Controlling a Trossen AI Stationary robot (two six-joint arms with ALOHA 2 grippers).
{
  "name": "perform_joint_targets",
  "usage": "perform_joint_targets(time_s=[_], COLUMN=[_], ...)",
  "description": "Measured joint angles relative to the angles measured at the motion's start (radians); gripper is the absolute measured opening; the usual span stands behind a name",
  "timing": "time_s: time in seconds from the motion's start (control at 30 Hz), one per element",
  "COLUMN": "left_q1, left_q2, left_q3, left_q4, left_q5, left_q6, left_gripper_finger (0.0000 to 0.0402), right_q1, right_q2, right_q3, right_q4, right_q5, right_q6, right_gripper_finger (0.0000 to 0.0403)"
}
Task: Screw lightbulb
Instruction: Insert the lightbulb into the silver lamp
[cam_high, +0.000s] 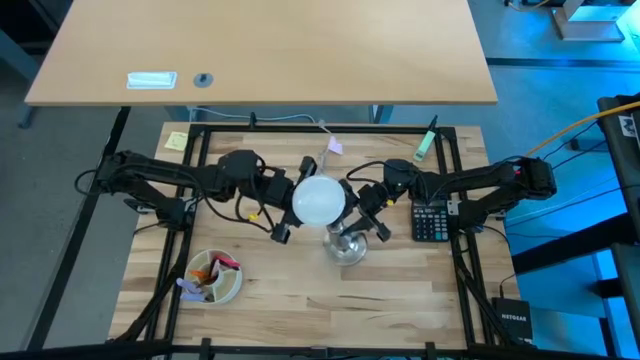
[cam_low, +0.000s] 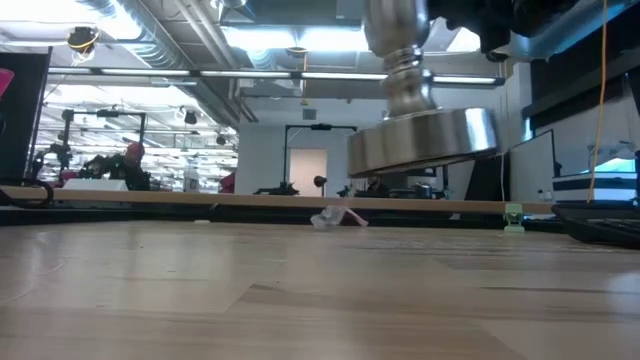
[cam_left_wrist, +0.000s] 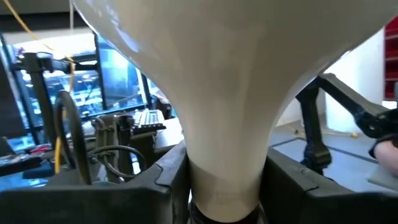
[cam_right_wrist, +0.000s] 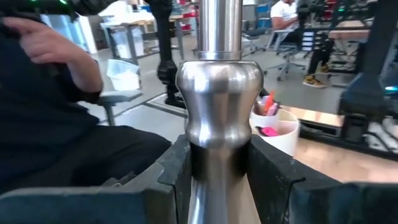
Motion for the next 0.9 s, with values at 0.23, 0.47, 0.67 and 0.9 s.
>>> perform_joint_targets(time_s=[0.23, 0.47, 0.67, 0.9], left_q1=[0.002, -0.011, -0.035, -0.063], left_q2=[-0.001, -0.062, -0.166, -0.208], left_q3=[-0.004, -0.004, -0.004, -0.004], left_q4=[0.007, -0.089, -0.224, -0.365], left_q5=[-0.046, -0.17, -0.299, -0.281], left_q6=[-0.025, -0.008, 0.008, -0.029], left_gripper_finger=[0.0269, 0.0298, 0.0299, 0.03], right_q1=[0.001, 0.0, -0.001, 0.0], right_q2=[-0.002, -0.004, -0.016, -0.016], right_q3=[0.004, 0.004, 0.01, 0.015], right_q4=[-0.026, -0.036, -0.011, -0.026], right_q5=[0.055, 0.097, 0.16, 0.207], right_q6=[-0.04, -0.029, -0.036, -0.046], right_gripper_finger=[0.0125, 0.0124, 0.0124, 0.0124])
